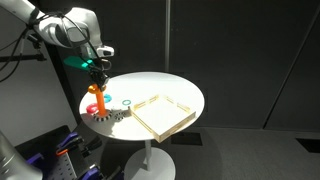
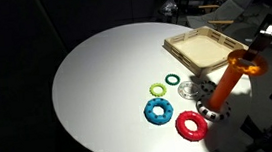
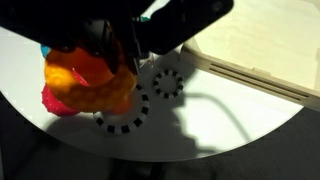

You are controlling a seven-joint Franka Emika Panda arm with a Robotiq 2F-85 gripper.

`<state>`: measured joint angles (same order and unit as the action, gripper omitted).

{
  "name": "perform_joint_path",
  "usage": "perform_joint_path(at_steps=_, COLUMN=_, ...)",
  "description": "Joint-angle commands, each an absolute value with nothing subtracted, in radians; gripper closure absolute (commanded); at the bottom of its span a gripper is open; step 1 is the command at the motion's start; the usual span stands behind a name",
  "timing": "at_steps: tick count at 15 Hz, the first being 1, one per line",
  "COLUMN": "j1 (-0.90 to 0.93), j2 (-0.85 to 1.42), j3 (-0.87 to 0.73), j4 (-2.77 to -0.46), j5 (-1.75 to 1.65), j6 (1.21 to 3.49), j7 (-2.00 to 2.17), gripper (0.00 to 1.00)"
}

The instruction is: Pick up the orange ring and put it on the ring holder

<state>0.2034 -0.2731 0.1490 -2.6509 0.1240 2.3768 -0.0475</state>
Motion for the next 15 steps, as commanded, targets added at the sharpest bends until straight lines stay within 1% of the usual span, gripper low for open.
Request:
perform_joint_path(at_steps=1, j1=0.200, j2=-0.290, j3=0.155, j4=-2.681, j5=0.107, j6=2.439, j7=-0.039, gripper=0.95)
perform_joint_path(at_steps=15, j1=0.207, j2=-0.287, j3=0.150, j4=-2.673, j5=0.123, j6=2.530, j7=-0.051, gripper=0.95)
